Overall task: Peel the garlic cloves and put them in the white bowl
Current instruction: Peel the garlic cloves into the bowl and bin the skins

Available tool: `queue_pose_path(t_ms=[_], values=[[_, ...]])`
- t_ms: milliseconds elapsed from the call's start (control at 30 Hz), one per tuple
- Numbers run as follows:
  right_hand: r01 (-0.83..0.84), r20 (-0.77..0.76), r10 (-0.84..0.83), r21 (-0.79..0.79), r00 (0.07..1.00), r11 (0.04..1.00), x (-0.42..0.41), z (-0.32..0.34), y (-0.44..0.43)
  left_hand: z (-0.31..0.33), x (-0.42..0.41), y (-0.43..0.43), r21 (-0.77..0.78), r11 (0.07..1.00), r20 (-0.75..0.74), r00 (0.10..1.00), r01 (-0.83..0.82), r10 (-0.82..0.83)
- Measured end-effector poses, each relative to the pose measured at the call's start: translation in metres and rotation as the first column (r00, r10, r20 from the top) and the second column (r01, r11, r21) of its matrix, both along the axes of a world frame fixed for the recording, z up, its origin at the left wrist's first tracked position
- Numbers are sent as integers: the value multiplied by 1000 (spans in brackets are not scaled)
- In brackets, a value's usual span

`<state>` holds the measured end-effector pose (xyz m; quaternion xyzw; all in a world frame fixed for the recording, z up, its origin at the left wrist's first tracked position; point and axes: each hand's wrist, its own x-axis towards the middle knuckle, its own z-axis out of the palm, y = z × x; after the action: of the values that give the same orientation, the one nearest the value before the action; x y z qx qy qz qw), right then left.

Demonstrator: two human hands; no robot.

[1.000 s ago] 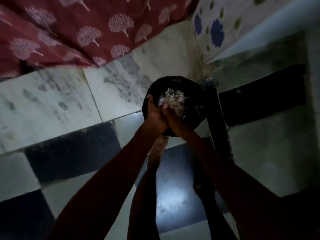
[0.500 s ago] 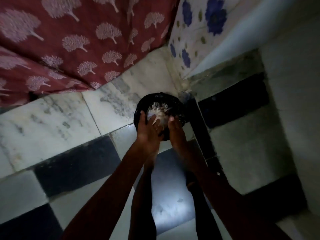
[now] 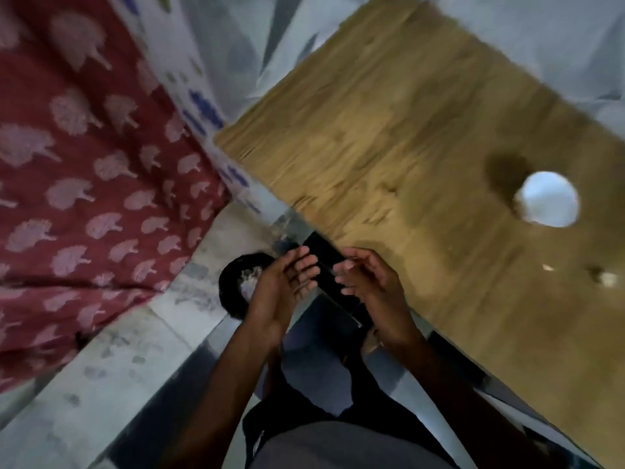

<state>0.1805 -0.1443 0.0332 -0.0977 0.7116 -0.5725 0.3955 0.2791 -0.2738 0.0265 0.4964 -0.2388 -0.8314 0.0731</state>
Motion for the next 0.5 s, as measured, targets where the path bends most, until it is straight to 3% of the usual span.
queue_pose_path(t_ms=[100, 233, 500], values=[[95, -25, -95, 6, 995, 995, -47, 19, 58, 21, -53, 51, -59, 987, -65, 986, 147, -150], [252, -49, -253, -15, 966, 968, -101, 27, 134, 24, -123, 120, -220, 921, -34, 941, 320, -335], [544, -4, -544, -5, 839, 839, -177, 18, 253, 12, -240, 231, -508, 641, 116, 783, 575, -611]])
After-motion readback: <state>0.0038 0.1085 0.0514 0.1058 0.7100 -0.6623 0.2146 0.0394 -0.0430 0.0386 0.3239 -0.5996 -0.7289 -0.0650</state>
